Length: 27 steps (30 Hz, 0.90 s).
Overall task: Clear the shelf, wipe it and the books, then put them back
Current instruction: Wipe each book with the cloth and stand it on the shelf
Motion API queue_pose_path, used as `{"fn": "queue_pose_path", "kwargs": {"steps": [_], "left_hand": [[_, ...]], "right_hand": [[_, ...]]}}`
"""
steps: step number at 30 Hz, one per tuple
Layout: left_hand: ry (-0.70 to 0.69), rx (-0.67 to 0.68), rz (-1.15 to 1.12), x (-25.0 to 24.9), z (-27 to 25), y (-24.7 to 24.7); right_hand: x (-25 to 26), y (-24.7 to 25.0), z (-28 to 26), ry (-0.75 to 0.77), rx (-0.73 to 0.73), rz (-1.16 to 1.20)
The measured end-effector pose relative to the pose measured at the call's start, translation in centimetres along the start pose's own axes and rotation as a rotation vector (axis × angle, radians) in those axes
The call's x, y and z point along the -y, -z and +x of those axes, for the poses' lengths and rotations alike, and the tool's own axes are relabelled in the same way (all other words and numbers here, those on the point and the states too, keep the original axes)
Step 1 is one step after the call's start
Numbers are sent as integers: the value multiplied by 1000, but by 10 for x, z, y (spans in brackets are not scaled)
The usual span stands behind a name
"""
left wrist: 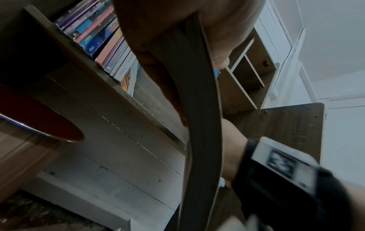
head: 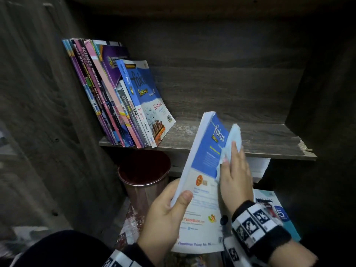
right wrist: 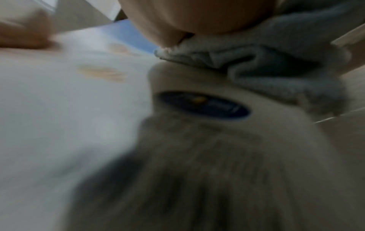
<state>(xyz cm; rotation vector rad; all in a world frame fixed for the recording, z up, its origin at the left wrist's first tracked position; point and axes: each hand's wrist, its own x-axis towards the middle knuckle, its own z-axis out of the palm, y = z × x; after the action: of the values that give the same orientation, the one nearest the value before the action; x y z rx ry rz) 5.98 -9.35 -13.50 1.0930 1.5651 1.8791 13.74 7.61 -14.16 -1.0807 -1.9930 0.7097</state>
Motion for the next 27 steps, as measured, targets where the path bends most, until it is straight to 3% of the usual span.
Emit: {"fn": "queue_pose_path", "kwargs": {"steps": [2, 6, 9, 11, 14, 16, 18, 21, 23, 25, 27], "left_hand": [[-37, -50, 22, -1, 5, 2], [-68, -158, -56, -5, 14, 12], [-64, -151, -69, -7, 14, 16], [-62, -117, -36, -5, 12, 14], [-36, -36, -43, -4, 5, 10], [-29, 30, -55, -6, 1, 10], [-18, 26, -103, -9, 3, 14], [-55, -57, -154, -16, 12, 24], [-98, -145, -187, -23, 21, 34], [-128, -201, -213, -30, 32, 48], [-128, -175, -188, -37, 41, 62]], "right_hand": [[13, -11, -33, 143, 53, -19], [13, -32, -90, 618, 168, -78], [9, -33, -74, 727, 155, -91], [8, -26, -48, 601, 5, -72], [6, -1, -6, 210, -184, 87], [-2, 15, 17, -3, -238, 299], [-4, 24, 27, -35, -233, 678], [0, 23, 19, -175, 111, 1128], [4, 22, 3, -296, 385, 1155], [4, 23, -11, -318, 601, 1113], [3, 26, -19, -402, 808, 1127]]}}
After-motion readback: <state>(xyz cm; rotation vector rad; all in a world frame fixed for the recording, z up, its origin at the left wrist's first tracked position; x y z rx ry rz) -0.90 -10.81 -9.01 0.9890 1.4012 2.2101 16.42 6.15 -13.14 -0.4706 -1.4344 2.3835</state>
